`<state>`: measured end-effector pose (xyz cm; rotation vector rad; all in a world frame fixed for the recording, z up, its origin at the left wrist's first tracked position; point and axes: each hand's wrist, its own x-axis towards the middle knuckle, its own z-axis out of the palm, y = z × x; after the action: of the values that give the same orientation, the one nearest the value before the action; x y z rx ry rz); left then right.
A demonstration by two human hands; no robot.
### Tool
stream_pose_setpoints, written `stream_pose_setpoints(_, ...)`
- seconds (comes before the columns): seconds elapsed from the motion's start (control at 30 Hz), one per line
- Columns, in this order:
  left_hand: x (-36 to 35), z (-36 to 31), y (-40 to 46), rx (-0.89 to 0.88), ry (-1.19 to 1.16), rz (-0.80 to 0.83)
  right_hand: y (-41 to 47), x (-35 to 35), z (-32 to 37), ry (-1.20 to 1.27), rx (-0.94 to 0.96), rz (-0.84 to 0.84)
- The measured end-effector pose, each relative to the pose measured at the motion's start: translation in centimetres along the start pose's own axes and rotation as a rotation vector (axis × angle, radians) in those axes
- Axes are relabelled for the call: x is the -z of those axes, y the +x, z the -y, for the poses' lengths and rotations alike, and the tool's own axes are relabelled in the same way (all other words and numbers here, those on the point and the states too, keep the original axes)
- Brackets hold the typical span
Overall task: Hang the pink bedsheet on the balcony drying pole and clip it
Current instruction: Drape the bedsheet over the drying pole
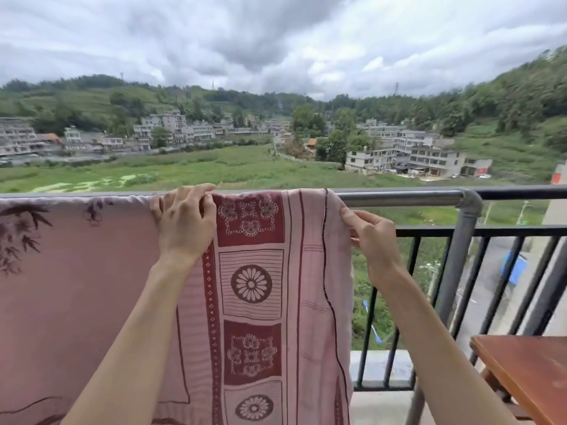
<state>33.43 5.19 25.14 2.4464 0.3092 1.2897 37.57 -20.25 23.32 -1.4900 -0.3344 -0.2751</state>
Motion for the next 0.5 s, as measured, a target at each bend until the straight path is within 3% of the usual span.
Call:
stream_pose_setpoints(0.13, -1.6, -6.3, -3.6, -0.069, -0.174, -0.107, 0.8, 2.1, 0.6, -0.268, 0.153, 0.110)
stream_pose_setpoints(0.23, -3.8, -10.7, -5.6, -0.085, -0.288, -0.019, 2.0, 3.7, 1.6, -0.396, 0.329, 0.103)
stream_pose_setpoints(0.4, -5.8, -15.4, -6.4, 0.210, -0.544, -0.083, 5.4, 6.4, 5.2, -0.689, 0.700, 0.370)
stream_pose_setpoints(0.5, -6.0, -16.4, -6.9, 0.339, -0.537, -0.031, 7.8, 5.9, 6.9, -0.806, 0.702, 0.623)
